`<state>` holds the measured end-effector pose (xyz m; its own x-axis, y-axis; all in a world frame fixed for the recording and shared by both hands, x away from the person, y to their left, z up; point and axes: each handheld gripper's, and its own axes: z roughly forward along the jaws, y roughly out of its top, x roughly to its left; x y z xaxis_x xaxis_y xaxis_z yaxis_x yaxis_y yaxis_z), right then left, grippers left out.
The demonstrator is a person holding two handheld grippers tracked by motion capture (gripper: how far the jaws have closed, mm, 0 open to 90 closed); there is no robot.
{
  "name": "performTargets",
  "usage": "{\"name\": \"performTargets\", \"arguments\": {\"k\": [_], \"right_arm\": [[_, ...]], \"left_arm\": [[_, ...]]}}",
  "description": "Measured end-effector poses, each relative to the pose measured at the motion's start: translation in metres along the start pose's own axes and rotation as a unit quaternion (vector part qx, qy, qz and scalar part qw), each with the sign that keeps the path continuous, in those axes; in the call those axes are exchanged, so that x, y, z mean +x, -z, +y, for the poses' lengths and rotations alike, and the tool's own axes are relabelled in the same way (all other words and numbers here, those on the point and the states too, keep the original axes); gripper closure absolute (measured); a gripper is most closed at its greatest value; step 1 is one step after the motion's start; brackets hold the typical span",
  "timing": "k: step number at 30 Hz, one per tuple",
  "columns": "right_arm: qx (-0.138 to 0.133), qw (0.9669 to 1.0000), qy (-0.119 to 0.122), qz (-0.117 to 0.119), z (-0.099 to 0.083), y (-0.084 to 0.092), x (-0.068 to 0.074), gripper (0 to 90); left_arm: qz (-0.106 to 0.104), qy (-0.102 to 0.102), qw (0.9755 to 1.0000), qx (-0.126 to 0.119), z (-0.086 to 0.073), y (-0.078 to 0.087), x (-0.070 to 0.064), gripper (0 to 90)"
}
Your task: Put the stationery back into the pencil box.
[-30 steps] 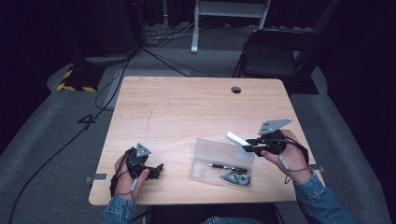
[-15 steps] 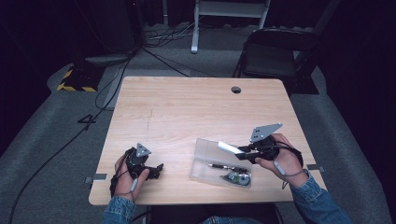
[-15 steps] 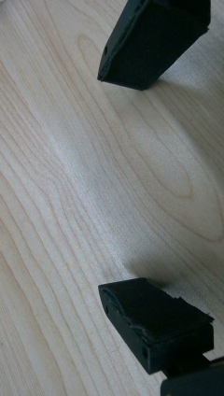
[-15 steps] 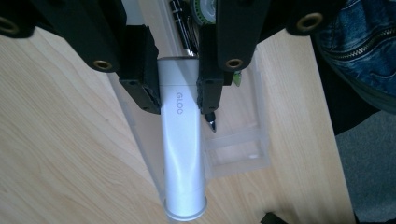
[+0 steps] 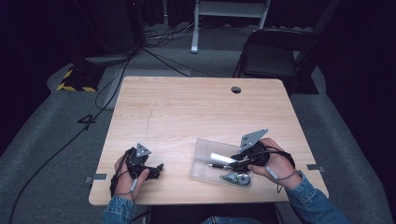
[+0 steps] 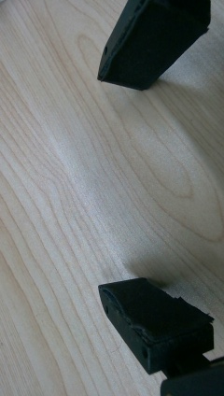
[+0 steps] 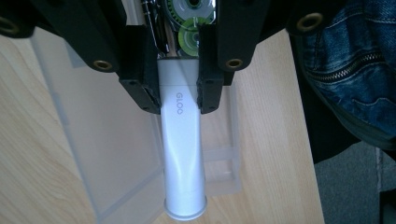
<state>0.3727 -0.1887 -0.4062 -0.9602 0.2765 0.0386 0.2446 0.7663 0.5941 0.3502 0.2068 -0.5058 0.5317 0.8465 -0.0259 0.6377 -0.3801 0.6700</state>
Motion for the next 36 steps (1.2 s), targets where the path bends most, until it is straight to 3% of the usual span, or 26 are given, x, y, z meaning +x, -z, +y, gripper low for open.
{"name": "performTargets", "arguments": {"k": [17,26,36], "right_arm": [[0.065,0.9960,0.043,0.044,0.004,-0.031,0.008,71.7],[0.092,0.9925,0.064,0.049,0.006,-0.044,0.007,71.6],[0.096,0.9923,0.055,0.056,0.005,-0.054,0.003,71.6]], "left_arm": [[0.000,0.000,1.0000,0.000,0.000,0.000,0.000,2.6],[0.000,0.000,1.0000,0.000,0.000,0.000,0.000,2.6],[0.000,0.000,1.0000,0.000,0.000,0.000,0.000,2.6]]}}
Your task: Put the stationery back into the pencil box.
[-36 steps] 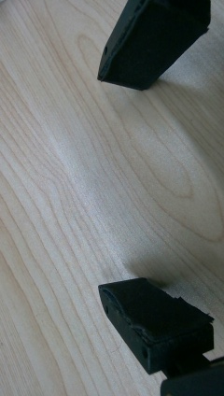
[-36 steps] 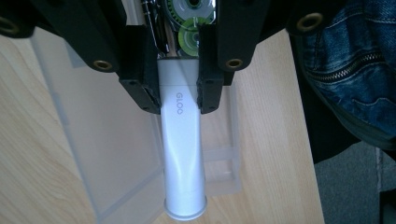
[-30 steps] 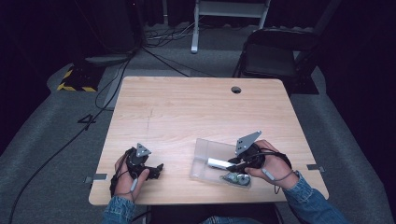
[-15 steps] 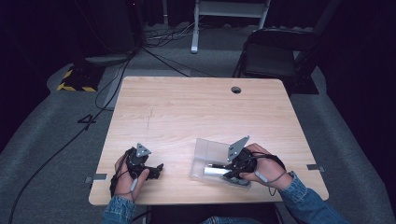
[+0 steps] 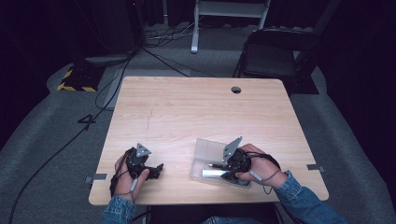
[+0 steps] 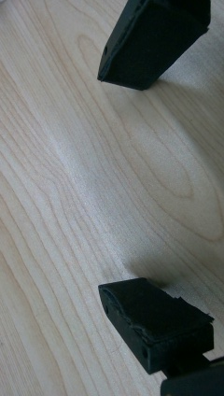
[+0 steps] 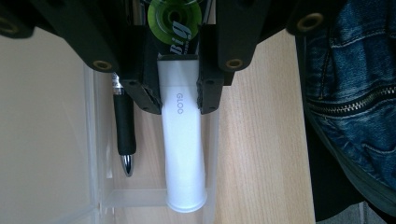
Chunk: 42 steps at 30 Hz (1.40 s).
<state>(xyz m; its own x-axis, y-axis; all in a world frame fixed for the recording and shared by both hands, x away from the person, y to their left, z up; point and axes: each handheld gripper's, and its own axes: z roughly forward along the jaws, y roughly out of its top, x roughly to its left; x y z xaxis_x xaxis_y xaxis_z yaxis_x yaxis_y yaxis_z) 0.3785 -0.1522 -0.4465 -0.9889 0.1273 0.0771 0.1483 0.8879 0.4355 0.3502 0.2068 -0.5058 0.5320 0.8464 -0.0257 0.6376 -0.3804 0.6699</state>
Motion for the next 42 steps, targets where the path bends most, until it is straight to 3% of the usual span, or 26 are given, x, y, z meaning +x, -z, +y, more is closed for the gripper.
{"name": "performTargets", "arguments": {"k": [20,32,37,40,42], "right_arm": [[-0.018,0.9994,-0.002,-0.029,-0.005,-0.010,-0.011,69.6],[-0.045,0.9981,-0.031,-0.029,-0.006,-0.002,-0.010,61.2],[-0.062,0.9967,-0.038,-0.036,-0.006,0.010,-0.008,71.4],[-0.058,0.9969,-0.042,-0.031,-0.007,0.011,-0.008,80.2],[-0.052,0.9975,-0.041,-0.026,-0.007,0.009,-0.007,81.6]], "left_arm": [[0.000,0.000,1.0000,0.000,0.000,0.000,0.000,2.6],[0.000,0.000,1.0000,0.000,0.000,0.000,0.000,2.6],[0.000,0.000,1.0000,0.000,0.000,0.000,0.000,2.6],[0.000,0.000,1.0000,0.000,0.000,0.000,0.000,2.6],[0.000,0.000,1.0000,0.000,0.000,0.000,0.000,2.6]]}}
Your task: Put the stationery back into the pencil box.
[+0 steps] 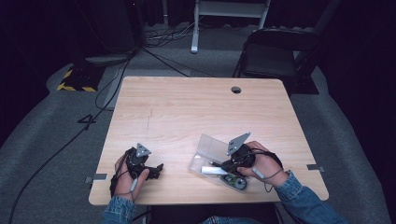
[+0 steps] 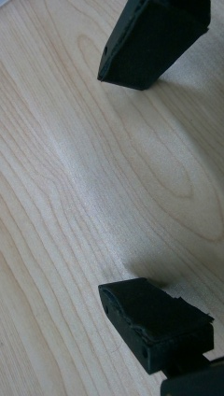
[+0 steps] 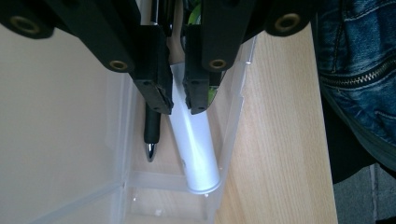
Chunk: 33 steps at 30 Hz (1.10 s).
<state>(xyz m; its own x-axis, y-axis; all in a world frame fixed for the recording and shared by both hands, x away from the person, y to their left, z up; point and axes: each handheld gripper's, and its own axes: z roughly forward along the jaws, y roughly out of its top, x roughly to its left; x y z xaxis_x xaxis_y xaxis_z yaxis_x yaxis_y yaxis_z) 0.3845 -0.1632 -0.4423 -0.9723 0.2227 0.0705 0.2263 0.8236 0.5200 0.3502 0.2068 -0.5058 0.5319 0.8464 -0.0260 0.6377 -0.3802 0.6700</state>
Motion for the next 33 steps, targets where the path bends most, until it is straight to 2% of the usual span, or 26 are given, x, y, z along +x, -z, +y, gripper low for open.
{"name": "performTargets", "arguments": {"k": [5,15,21,26,33], "right_arm": [[0.008,1.0000,0.000,-0.001,-0.0009,-0.0043,-0.0014,83.8],[0.007,0.9997,-0.023,0.008,-0.0037,-0.0066,-0.0060,85.6],[0.009,0.9998,-0.018,0.003,-0.0034,-0.0069,-0.0046,85.6],[0.006,0.9996,-0.025,0.010,-0.0042,-0.0072,-0.0068,85.1],[0.001,0.9996,-0.027,0.005,-0.0041,-0.0021,-0.0065,83.9]], "left_arm": [[0.000,0.000,1.0000,0.000,0.0000,0.0000,0.0000,2.6],[0.000,0.000,1.0000,0.000,0.0000,0.0000,0.0000,2.6],[0.000,0.000,1.0000,0.000,0.0000,0.0000,0.0000,2.6],[0.000,0.000,1.0000,0.000,0.0000,0.0000,0.0000,2.6],[0.000,0.000,1.0000,0.000,0.0000,0.0000,0.0000,2.6]]}}
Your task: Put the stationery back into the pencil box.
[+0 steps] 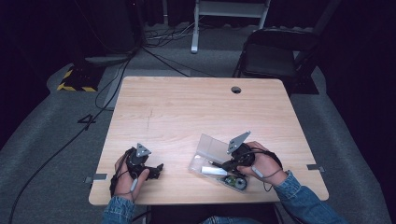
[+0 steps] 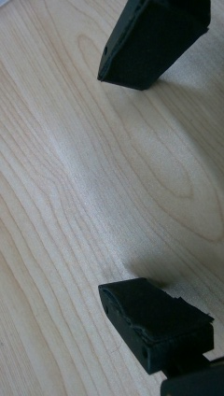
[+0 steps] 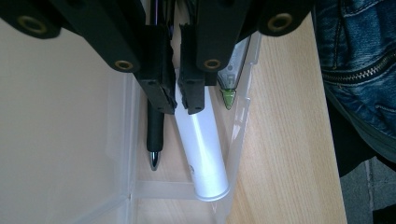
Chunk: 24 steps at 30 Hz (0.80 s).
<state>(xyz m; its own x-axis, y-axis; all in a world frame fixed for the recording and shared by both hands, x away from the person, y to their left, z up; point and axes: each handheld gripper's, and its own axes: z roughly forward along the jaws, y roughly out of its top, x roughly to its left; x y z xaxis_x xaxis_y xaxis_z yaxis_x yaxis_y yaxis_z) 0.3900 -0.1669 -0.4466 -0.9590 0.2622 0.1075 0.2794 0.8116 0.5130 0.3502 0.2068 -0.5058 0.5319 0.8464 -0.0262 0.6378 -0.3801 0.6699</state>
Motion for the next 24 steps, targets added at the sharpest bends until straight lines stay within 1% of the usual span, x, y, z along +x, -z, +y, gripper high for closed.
{"name": "performTargets", "arguments": {"k": [2,5,6,7,8,13,15,16,17,19,22,23,24], "right_arm": [[0.004,1.0000,-0.005,0.004,-0.001,-0.001,0.000,82.1],[0.009,0.9999,-0.005,0.004,-0.002,-0.005,-0.001,82.5],[0.006,0.9999,-0.011,0.008,-0.002,-0.005,-0.001,83.2],[0.005,0.9999,-0.011,0.010,-0.002,-0.004,-0.003,83.6],[0.006,0.9997,-0.019,0.011,-0.003,-0.004,-0.002,83.6],[-0.002,0.9995,-0.025,0.020,-0.004,-0.005,-0.005,83.0],[-0.003,0.9993,-0.030,0.023,-0.005,-0.006,-0.007,79.0],[0.003,0.9989,-0.038,0.027,-0.005,-0.007,-0.007,72.9],[0.011,0.9985,-0.044,0.032,-0.006,-0.010,-0.008,69.0],[0.009,0.9979,-0.052,0.036,-0.007,-0.010,-0.009,70.8],[0.001,0.9967,-0.070,0.040,-0.008,-0.005,-0.012,81.1],[-0.001,0.9962,-0.077,0.041,-0.008,-0.005,-0.012,81.5],[-0.002,0.9960,-0.079,0.042,-0.009,-0.005,-0.013,81.4]], "left_arm": [[0.000,0.000,1.0000,0.000,0.000,0.000,0.000,2.6],[0.000,0.000,1.0000,0.000,0.000,0.000,0.000,2.6],[0.000,0.000,1.0000,0.000,0.000,0.000,0.000,2.6],[0.000,0.000,1.0000,0.000,0.000,0.000,0.000,2.6],[0.000,0.000,1.0000,0.000,0.000,0.000,0.000,2.6],[0.000,0.000,1.0000,0.000,0.000,0.000,0.000,2.6],[0.000,0.000,1.0000,0.000,0.000,0.000,0.000,2.6],[0.000,0.000,1.0000,0.000,0.000,0.000,0.000,2.6],[0.000,-0.001,1.0000,0.001,0.000,0.000,0.000,2.6],[0.000,0.000,1.0000,0.000,0.000,0.000,0.000,2.6],[0.000,0.000,1.0000,0.000,0.000,0.000,0.000,2.6],[0.000,0.000,1.0000,0.000,0.000,0.000,0.000,2.6],[0.000,-0.001,1.0000,0.000,0.000,0.000,0.000,2.6]]}}
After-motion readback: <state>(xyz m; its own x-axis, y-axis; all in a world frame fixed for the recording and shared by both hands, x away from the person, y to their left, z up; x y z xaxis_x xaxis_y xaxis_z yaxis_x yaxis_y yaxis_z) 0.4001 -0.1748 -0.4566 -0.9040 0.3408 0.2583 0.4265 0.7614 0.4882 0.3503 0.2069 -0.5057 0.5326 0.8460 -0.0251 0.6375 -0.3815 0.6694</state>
